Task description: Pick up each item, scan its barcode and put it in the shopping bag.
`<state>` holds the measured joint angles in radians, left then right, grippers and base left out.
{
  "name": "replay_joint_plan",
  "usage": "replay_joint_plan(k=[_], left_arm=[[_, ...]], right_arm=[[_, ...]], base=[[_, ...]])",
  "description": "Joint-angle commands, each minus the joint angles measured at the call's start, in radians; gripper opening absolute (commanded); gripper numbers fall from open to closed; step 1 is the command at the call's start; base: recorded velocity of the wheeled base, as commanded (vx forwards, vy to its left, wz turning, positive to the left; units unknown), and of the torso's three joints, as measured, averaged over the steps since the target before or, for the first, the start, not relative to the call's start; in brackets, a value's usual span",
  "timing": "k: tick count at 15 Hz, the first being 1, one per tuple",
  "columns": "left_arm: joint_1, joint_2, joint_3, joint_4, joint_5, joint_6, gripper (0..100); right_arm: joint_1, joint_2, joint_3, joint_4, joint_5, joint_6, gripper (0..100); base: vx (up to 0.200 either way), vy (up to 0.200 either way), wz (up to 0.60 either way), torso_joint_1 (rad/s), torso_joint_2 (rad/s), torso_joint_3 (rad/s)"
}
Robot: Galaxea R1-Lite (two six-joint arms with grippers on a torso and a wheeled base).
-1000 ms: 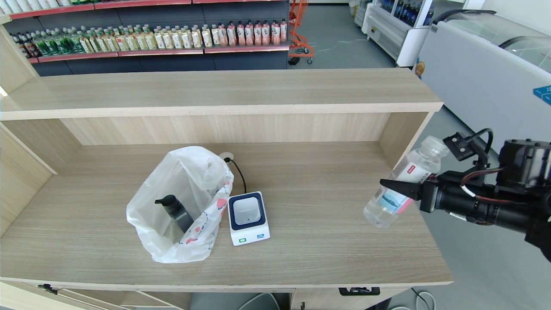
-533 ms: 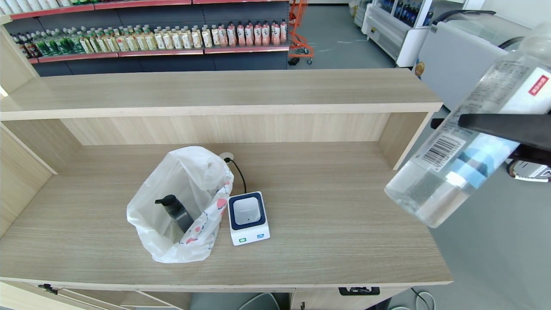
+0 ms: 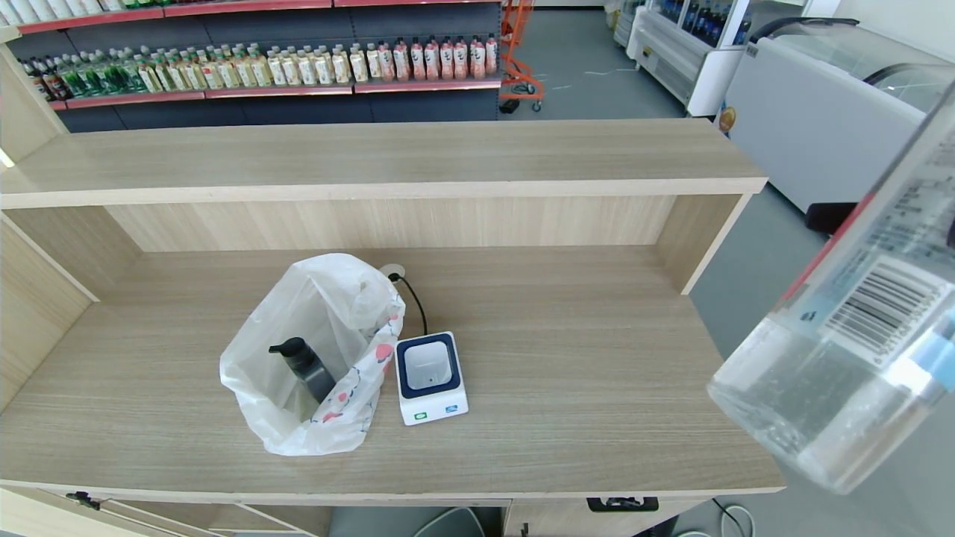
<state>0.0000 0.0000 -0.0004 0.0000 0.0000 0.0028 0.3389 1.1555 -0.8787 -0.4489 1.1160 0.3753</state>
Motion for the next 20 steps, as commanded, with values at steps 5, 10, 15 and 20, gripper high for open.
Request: replay_joint_plan(k=[5,10,15,20], left_arm=[[0.0,0.002,0.0,0.0,0.0,0.0,100],[0.0,0.002,0.0,0.0,0.0,0.0,100],[0.0,0.002,0.0,0.0,0.0,0.0,100],[0.0,0.002,0.0,0.0,0.0,0.0,100]], right_arm=[[0.103,-0.014,-0.034,0.007,0.007,0.001,0],[0.144,-0.057,-0.009,0.007,0.005,-0.003,0],[0.16,-0.139,0.035,0.001,0.004,-0.015,0],[0.138,-0.221,0.078,0.01,0.002,-0.047,0]], base=[[0.0,0.0,0.0,0.0,0.0,0.0],[0.0,0.0,0.0,0.0,0.0,0.0],[0.0,0.0,0.0,0.0,0.0,0.0],[0.0,0.0,0.0,0.0,0.0,0.0]])
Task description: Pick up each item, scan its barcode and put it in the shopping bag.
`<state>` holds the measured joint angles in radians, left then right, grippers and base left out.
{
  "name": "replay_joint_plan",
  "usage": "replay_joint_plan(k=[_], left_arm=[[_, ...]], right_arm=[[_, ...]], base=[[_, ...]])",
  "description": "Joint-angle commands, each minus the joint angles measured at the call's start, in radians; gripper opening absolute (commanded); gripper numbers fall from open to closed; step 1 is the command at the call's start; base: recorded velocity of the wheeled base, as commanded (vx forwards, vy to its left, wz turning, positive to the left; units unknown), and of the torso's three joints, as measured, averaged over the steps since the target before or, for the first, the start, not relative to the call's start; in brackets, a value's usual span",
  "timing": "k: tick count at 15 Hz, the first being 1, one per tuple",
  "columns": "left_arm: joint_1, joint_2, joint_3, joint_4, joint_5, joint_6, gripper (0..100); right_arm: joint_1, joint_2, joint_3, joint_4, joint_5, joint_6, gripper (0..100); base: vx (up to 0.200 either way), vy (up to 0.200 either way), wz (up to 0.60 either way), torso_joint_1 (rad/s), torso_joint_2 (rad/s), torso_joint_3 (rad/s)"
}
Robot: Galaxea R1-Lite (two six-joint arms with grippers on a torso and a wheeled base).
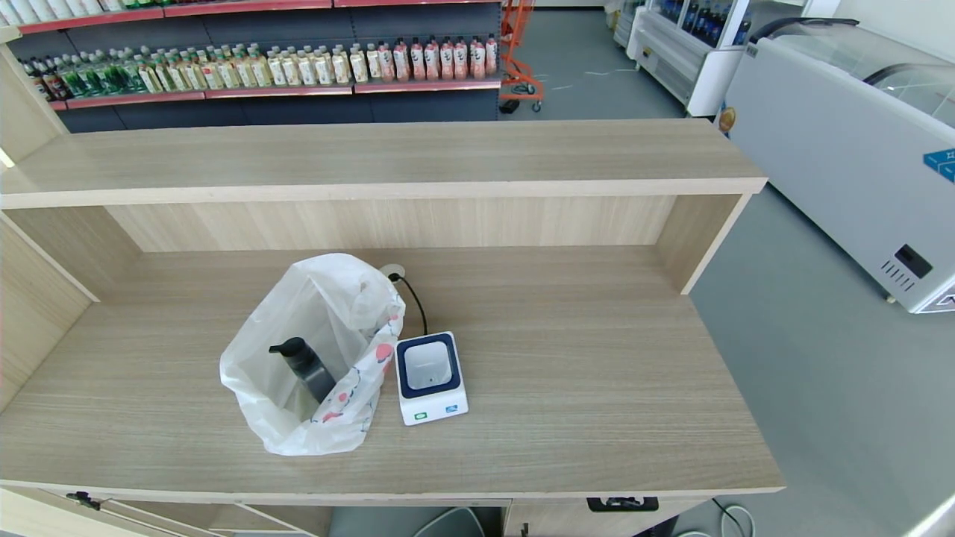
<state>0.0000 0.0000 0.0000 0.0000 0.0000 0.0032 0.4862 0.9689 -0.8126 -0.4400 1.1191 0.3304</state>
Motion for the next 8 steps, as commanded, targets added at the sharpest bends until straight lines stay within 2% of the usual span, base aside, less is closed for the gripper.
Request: replay_joint_plan(k=[1,8], left_arm=[[0.0,0.002,0.0,0.0,0.0,0.0,100],[0.0,0.002,0.0,0.0,0.0,0.0,100]], right_arm=[[-0.021,-0.049,0.019,0.003,-0.001,-0.002,0],[-0.069,-0.084,0.052,0.037,0.001,-0.022,0]], base=[[0.0,0.0,0.0,0.0,0.0,0.0],[0.0,0.0,0.0,0.0,0.0,0.0]])
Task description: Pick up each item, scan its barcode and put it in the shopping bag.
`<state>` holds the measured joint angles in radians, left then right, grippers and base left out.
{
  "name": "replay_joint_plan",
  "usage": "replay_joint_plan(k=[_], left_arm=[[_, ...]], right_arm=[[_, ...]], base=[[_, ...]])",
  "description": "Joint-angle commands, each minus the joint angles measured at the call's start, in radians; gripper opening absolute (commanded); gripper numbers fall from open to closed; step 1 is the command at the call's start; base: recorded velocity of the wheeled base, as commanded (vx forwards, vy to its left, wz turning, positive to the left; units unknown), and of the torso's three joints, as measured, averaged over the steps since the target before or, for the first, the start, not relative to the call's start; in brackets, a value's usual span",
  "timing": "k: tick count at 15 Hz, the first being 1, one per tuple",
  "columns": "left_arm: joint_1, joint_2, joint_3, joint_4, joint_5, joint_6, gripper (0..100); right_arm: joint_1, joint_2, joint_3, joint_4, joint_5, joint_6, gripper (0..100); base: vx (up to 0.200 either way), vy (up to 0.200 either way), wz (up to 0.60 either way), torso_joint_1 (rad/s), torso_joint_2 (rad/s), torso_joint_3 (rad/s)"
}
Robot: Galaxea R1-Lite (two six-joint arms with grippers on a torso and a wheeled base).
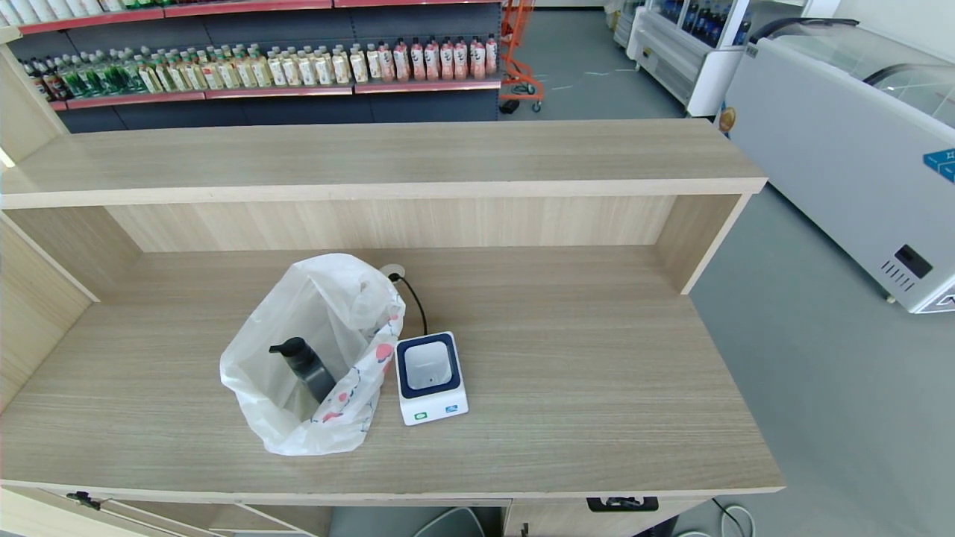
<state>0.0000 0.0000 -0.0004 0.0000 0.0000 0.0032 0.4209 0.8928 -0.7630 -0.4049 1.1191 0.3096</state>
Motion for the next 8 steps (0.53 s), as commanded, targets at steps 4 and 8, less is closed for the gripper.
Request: replay_joint_plan(k=[4,8], left_arm=[[0.0,0.002,0.0,0.0,0.0,0.0,100],[0.0,0.002,-0.001,0.0,0.0,0.0,100]], right_arm=[[-0.002,0.003,0.004,0.02,0.001,-0.037,0],[-0.004,0.008,0.002,0.032,0.002,-0.038,0]], base=[[0.0,0.0,0.0,0.0,0.0,0.0],[0.0,0.0,0.0,0.0,0.0,0.0]])
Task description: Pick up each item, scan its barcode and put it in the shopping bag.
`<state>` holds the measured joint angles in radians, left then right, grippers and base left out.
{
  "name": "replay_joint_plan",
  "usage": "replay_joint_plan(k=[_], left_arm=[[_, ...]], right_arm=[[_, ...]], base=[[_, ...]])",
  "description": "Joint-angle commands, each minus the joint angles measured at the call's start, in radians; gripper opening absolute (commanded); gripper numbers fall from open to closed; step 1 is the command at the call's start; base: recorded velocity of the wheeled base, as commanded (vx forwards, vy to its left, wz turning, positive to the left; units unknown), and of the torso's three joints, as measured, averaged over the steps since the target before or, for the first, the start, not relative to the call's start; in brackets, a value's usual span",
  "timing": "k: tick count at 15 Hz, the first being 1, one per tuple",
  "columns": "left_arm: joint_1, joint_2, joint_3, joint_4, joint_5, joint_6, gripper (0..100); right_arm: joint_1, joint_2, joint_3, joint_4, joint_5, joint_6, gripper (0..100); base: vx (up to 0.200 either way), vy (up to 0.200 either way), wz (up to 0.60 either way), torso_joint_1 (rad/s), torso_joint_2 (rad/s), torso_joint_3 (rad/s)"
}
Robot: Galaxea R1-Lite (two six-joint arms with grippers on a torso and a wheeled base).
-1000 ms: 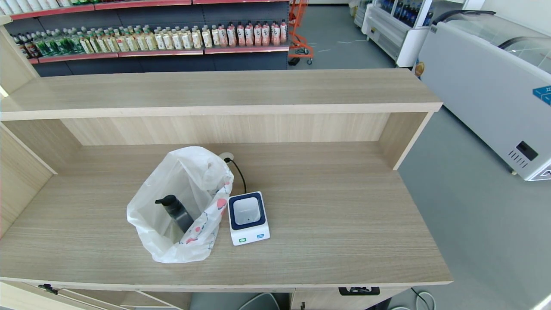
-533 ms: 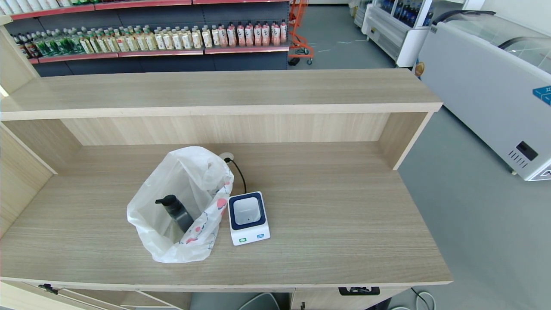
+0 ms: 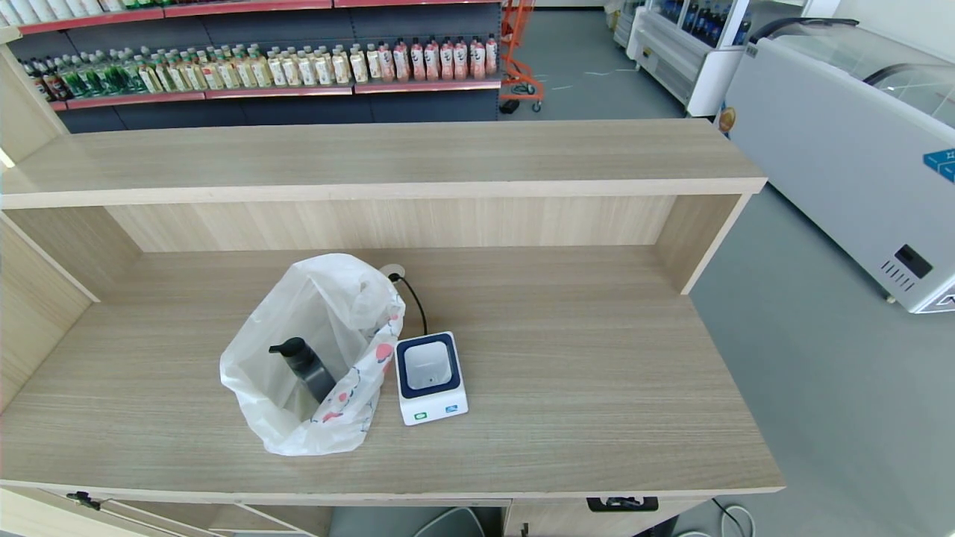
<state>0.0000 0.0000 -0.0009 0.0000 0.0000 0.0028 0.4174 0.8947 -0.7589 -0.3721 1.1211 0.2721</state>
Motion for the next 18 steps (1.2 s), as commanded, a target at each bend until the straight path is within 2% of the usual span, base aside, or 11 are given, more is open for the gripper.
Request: replay_joint_plan(k=[1,3,4,5,8,9,10,13,14,16,18], left_arm=[[0.0,0.002,-0.001,0.0,0.0,0.0,100],[0.0,0.002,-0.001,0.0,0.0,0.0,100],[0.0,0.002,0.001,0.0,0.0,0.0,100],[0.0,0.002,0.001,0.0,0.0,0.0,100],[0.0,0.002,0.001,0.0,0.0,0.0,100],[0.0,0.002,0.001,0.0,0.0,0.0,100],[0.0,0.002,-0.001,0.0,0.0,0.0,100],[0.0,0.002,-0.001,0.0,0.0,0.0,100],[0.0,0.002,-0.001,0.0,0.0,0.0,100],[0.0,0.002,-0.001,0.0,0.0,0.0,100],[0.0,0.002,0.001,0.0,0.0,0.0,100]], right_arm=[[-0.002,0.007,0.0,-0.001,-0.001,-0.001,0],[-0.028,0.02,0.0,-0.001,-0.015,-0.022,0],[-0.06,0.041,0.001,-0.001,-0.064,-0.059,0],[-0.085,0.063,0.013,0.001,-0.156,-0.09,0],[-0.151,0.132,0.084,0.022,-0.672,-0.125,0],[-0.154,0.158,0.086,0.076,-0.856,-0.133,0],[-0.154,0.168,0.084,0.136,-0.985,-0.16,0],[-0.164,0.194,0.082,0.147,-0.988,-0.41,0],[-0.164,0.205,0.081,0.145,-0.952,-0.496,0],[-0.166,0.228,0.082,0.147,-0.919,-0.58,0],[-0.166,0.262,0.081,0.147,-0.889,-0.752,0]], base=[[0.0,0.0,0.0,0.0,0.0,0.0],[0.0,0.0,0.0,0.0,0.0,0.0],[0.0,0.0,0.0,0.0,0.0,0.0],[0.0,0.0,0.0,0.0,0.0,0.0],[0.0,0.0,0.0,0.0,0.0,0.0],[0.0,0.0,0.0,0.0,0.0,0.0],[0.0,0.0,0.0,0.0,0.0,0.0],[0.0,0.0,0.0,0.0,0.0,0.0],[0.0,0.0,0.0,0.0,0.0,0.0],[0.0,0.0,0.0,0.0,0.0,0.0],[0.0,0.0,0.0,0.0,0.0,0.0]])
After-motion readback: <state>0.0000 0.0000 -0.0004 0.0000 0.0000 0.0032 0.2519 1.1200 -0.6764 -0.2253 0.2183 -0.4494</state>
